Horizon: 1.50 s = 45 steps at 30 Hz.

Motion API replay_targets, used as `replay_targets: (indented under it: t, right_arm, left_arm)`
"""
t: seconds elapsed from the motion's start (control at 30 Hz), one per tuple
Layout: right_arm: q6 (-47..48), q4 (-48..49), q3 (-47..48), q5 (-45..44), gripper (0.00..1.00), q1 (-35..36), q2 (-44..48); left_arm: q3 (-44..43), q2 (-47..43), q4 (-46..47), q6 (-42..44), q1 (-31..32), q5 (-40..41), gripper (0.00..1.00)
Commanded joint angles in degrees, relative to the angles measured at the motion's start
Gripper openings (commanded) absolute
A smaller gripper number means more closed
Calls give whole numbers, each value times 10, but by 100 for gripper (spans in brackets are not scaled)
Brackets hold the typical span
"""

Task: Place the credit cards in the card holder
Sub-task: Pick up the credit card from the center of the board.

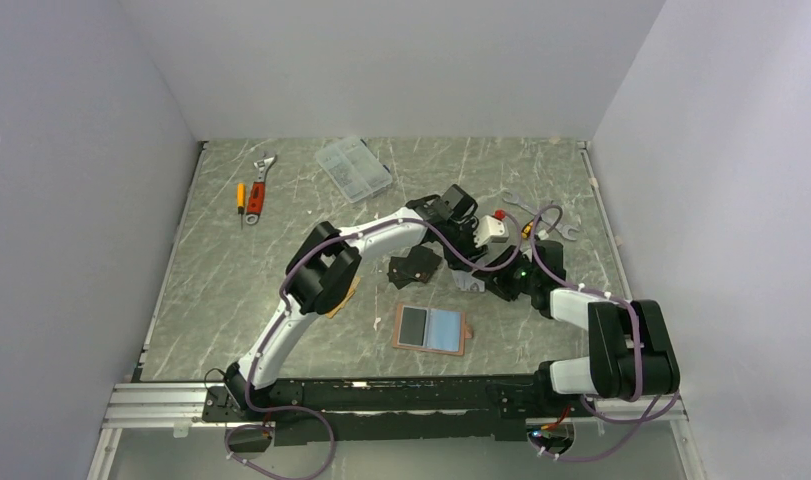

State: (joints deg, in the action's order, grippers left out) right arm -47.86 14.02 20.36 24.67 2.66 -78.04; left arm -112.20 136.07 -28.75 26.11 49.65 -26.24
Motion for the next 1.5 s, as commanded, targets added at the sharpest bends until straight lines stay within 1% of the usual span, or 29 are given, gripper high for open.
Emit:
replay_targets:
  t: [0.0,0.1,0.23,0.27,0.4,0.47,0.67,0.77,1.0,1.13,1.2,1.33,1.4,1.47]
  right_arm:
    - [1,-63,-27,-50,45,-5,6]
    - [-6,-52,-35,-55,42,-5,8]
    - [-10,-35,-33,-52,31,-5,-1]
    - [-10,-33,-30,-50,28,-5,-4]
    - [-6,-38,-25,-45,7,-5,7]
    - [-5,-47,-25,-51,3,-5,26]
    - [-3,-69,-29,-61,0,-6,48]
    - [-2,-73,-32,-62,2,-6,57]
    - [8,-96,-23,-72,6,-6,81]
    - [22,-95,-12,-63,5,-6,101]
    - [29,-86,-1,-51,0,-6,101]
    - [36,-54,19,-4,0,-6,92]
    - [36,-42,23,9,0,-6,90]
    - [38,-34,23,17,0,-6,97]
  left_arm:
    - [-12,17,-28,5,13,-36,45]
    - [-13,13,-38,2,13,-67,45]
    - [-25,8,-53,-12,4,-105,45]
    - [-30,7,-57,-21,-3,-114,45]
    - [-25,-17,-50,-41,-30,-128,45]
    - [-17,-24,-43,-34,-37,-118,46]
    - [-11,-17,-41,-30,-39,-90,45]
    - [2,-23,-28,-29,-39,-81,45]
    - [-10,-14,-34,-27,-35,-68,44]
    - [-16,-23,-40,-47,-51,-94,45]
    - [-32,-26,-54,-69,-64,-114,45]
    - [-33,-52,-57,-110,-86,-181,48]
    - [-24,-65,-51,-136,-98,-211,48]
    - [5,-83,-18,-180,-109,-230,48]
